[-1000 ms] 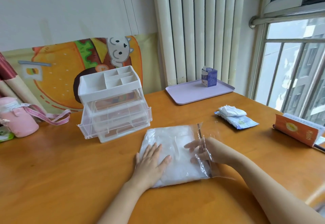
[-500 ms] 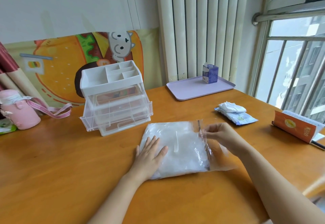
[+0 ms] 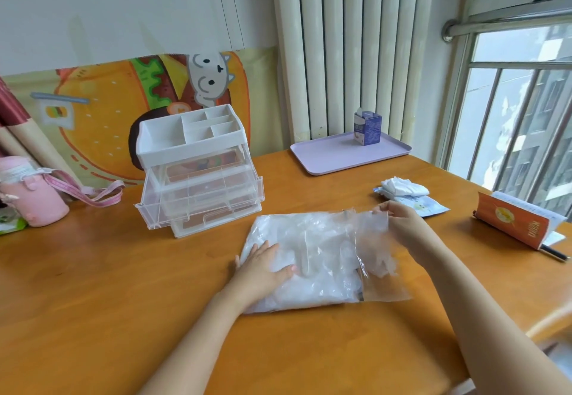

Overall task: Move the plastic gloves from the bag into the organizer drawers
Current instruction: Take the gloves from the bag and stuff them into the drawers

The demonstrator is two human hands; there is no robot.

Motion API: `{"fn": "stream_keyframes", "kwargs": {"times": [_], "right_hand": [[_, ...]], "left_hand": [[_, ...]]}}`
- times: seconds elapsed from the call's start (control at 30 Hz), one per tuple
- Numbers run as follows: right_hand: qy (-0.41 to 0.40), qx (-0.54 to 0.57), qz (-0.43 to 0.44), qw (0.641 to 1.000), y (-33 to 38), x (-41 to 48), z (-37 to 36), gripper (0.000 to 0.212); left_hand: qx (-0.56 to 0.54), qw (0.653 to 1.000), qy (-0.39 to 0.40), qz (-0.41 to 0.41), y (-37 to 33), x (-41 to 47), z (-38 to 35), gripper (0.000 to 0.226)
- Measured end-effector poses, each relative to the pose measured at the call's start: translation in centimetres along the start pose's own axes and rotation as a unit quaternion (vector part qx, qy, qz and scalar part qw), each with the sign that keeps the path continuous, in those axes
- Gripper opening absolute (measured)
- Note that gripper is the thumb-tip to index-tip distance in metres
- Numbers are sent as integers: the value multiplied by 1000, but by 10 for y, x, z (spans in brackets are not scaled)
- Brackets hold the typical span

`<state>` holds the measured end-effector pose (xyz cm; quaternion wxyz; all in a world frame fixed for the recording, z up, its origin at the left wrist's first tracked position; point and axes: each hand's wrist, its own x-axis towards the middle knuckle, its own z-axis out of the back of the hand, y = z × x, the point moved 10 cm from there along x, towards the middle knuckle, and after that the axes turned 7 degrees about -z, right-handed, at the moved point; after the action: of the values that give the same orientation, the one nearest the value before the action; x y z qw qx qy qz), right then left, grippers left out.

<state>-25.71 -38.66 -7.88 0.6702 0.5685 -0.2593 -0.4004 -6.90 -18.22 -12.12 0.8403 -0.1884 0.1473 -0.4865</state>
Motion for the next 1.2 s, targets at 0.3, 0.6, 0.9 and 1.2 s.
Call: {"fn": "stream_keyframes", "kwargs": {"times": [0.3,0.6,0.9,1.2], "right_hand": [[11,-52,92,994,19,-4,6,16],[130,-52,86,986,6,-11,-5,40],[128,-300,93,941,-12,-12,-20,15],[209,-373,84,900,-13,-21,-31,16]], "left_hand": [[-114,969,-80,-205,-145,28,31,48],[-166,966,-58,-188,-164,64,13,34],[-291,937,-99,-167,-157,87,50,22],[-453,868,-136,-151,-152,90,95,11]]}}
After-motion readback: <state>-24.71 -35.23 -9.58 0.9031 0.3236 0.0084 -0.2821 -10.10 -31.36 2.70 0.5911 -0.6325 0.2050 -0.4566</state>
